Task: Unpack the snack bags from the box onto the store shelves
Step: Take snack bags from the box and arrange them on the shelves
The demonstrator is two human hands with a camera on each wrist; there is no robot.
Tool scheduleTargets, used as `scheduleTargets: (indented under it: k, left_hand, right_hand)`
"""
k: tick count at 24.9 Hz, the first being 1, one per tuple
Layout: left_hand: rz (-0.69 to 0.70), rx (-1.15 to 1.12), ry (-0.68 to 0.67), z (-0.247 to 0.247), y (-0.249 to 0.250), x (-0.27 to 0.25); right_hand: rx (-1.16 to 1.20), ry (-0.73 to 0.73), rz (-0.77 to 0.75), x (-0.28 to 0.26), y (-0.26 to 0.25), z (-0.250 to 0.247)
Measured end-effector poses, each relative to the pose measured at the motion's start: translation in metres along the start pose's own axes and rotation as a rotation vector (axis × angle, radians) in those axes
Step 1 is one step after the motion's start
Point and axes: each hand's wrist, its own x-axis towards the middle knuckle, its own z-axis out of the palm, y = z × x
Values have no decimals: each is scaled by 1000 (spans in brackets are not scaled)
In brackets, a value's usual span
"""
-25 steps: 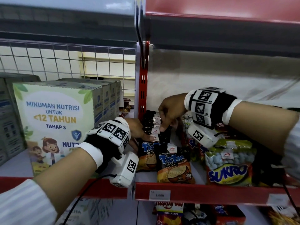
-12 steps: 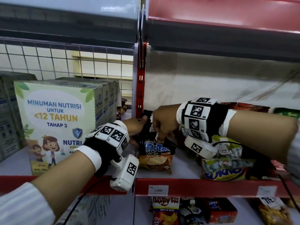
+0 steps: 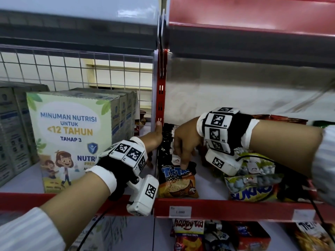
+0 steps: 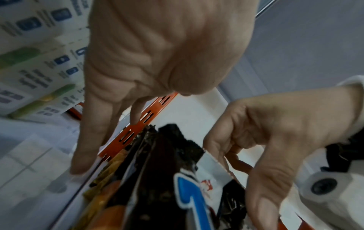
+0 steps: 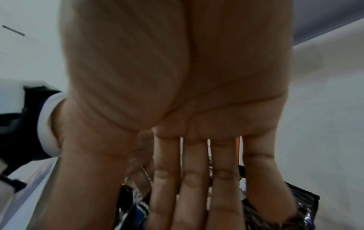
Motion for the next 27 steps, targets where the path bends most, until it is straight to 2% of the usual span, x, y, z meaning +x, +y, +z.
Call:
scheduleTargets:
  k: [2, 4, 5, 7, 9, 12, 17, 20, 22, 25, 27]
  left_hand:
    - [55, 159, 51, -2, -2, 1]
    - [154, 323, 102, -6, -8, 0]
    - [200, 380, 94, -7, -11, -1]
    - [274, 448, -4, -8, -17, -6]
    - [342, 325, -37, -7, -23, -11]
    - [426, 22, 103, -5, -26, -11]
    - [338, -344, -8, -8, -17, -17]
    - [367, -418, 6, -10, -13, -20]
    - [371, -435, 16, -11, -12, -21]
    - [369, -374, -17, -11, -11, -21]
    - [379, -280, -29, -11, -12, -19]
  right_hand:
    - [2, -9, -5, 0, 5, 1]
    - [12, 55, -30, -1, 9, 0]
    - [34, 92, -46, -4, 12, -4]
    - [96, 146, -70, -12, 19, -14]
    - [149, 204, -78, -18, 30, -24]
    - [270, 248, -113, -25, 38, -29]
    - [502, 281, -159, -34, 44, -33]
    - [546, 277, -173, -42, 40, -35]
    - [488, 277, -167, -45, 40, -33]
    - [443, 337, -148, -42, 40, -28]
    - [478, 312, -130, -40, 41, -24]
